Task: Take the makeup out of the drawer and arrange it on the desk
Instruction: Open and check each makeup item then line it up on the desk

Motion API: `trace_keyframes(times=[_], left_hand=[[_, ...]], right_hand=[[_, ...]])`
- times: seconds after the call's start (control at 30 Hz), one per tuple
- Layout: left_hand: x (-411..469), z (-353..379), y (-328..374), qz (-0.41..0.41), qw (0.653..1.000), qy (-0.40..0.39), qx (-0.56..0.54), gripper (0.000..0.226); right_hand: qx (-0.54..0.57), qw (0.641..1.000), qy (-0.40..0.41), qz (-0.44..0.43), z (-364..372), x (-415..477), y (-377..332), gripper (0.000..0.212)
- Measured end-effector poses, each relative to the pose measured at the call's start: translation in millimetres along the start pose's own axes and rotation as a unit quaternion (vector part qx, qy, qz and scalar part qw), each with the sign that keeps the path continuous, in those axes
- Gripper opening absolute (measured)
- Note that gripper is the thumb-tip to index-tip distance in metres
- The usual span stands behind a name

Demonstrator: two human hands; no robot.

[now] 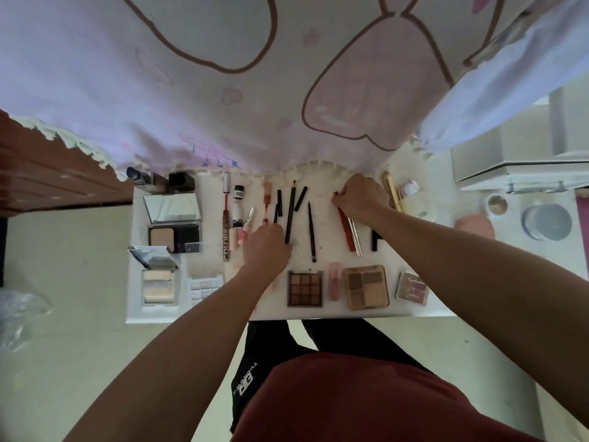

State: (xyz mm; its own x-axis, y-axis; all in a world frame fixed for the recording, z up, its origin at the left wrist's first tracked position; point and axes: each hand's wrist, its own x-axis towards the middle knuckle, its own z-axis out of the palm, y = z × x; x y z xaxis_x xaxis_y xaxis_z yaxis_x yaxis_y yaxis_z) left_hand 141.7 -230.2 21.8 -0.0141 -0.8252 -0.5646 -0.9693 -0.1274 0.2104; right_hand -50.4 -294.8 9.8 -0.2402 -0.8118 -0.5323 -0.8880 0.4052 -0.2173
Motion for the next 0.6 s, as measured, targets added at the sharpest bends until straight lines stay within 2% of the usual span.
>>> trace_keyframes(times=[0.13, 0.2, 0.33, 0.4, 0.5, 0.57, 0.6], left_hand=[[-1, -3, 0, -0.010, 1.000, -0.009, -0.018, 0.024], [-1, -6, -2, -0.015, 0.999, -0.009, -0.047, 0.021], [-4, -21, 0, -0.010, 0.987, -0.002, -0.163, 0.019], [-7, -34, 5, -0.009, 0.966, -0.016, -0.259, 0.024], [-18, -56, 14, -0.026, 0.901, -0.075, -0.426, 0.027], [-25, -68, 16, -0.026, 0.869, -0.105, -0.483, 0.024], [-28, -72, 15, -0.022, 0.866, -0.107, -0.488, 0.021]], right_hand=[[0.092, 0.996, -0.005, -0.001, -10, 1, 5, 0.032], [0.175, 0.984, -0.016, 0.013, -21, -1, 7, 0.030], [0.397, 0.912, -0.083, 0.064, -43, -16, 5, 0.019], [0.451, 0.881, -0.129, 0.069, -51, -25, 3, 0.016], [0.512, 0.838, -0.180, 0.056, -59, -40, -3, 0.014], [0.536, 0.819, -0.196, 0.049, -60, -46, -8, 0.012], [0.543, 0.815, -0.200, 0.043, -61, -48, -11, 0.012]])
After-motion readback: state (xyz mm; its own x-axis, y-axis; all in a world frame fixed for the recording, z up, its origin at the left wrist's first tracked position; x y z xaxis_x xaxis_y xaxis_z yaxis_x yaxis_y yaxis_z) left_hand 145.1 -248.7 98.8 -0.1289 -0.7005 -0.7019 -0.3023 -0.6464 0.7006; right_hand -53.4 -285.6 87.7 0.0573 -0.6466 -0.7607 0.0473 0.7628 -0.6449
